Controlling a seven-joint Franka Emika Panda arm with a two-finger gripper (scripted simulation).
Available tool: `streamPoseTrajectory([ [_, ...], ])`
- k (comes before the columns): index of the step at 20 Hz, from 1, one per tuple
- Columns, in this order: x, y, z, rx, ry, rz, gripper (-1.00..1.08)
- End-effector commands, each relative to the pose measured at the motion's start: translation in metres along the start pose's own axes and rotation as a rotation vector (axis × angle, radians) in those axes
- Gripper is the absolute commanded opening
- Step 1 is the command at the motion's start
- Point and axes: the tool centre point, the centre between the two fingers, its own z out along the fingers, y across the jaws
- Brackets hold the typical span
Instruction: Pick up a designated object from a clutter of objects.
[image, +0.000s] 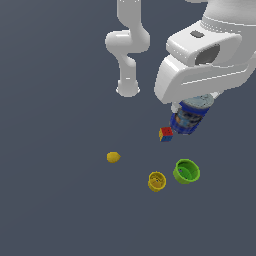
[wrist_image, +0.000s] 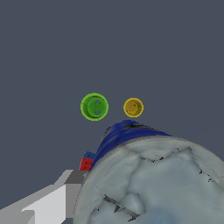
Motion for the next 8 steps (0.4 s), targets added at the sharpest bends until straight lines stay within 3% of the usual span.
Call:
streamPoseTrajectory([
  [1,0.0022,0.0024,-0.0101,-0.001,0.004,0.0,-1.0],
  [8,0.0045,0.0048,-0.0176,-0.001,0.004,0.0,-1.0],
])
